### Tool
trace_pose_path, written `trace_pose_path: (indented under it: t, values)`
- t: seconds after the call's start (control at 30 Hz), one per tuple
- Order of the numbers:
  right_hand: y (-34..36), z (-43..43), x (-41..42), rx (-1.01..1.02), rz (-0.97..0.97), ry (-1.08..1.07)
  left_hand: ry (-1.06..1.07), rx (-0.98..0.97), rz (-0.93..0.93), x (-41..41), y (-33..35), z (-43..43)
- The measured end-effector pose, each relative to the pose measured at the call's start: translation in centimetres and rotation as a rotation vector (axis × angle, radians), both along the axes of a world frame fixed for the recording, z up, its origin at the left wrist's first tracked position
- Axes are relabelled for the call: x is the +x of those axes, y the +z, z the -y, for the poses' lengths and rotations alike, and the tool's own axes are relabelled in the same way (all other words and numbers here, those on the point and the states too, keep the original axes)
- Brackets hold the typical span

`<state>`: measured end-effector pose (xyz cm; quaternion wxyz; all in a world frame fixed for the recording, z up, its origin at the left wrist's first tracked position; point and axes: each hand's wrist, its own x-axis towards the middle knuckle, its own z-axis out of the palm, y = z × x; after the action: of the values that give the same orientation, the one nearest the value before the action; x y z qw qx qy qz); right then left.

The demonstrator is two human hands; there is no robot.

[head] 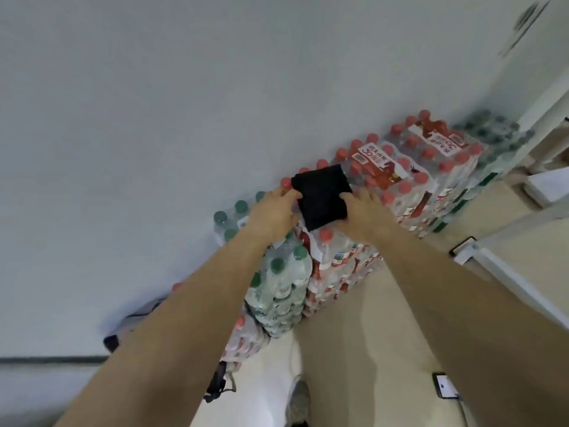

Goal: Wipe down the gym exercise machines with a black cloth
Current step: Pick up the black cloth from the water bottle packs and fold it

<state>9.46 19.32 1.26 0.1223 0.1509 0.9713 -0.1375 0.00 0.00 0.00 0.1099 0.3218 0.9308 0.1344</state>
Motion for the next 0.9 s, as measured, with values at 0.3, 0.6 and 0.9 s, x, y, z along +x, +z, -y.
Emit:
trace_pose_path:
  t: [0.3, 0.6, 0.9]
  values:
    - [-5.7, -1.3, -3.3, 0.022, -0.102, -0.016, -0.05, 0.163, 0.015, -2.0, -6.3, -3.9]
    - [-4.1, -2.0, -2.3, -0.06, -0.16, -0.015, -0.024, 0.243, 0.097, -1.9, -4.0, -4.1]
    - [3.0, -4.3, 5.4, -0.156, -0.107, 0.003, -0.023, 0.289, 0.248, 4.6, 4.0, -6.4]
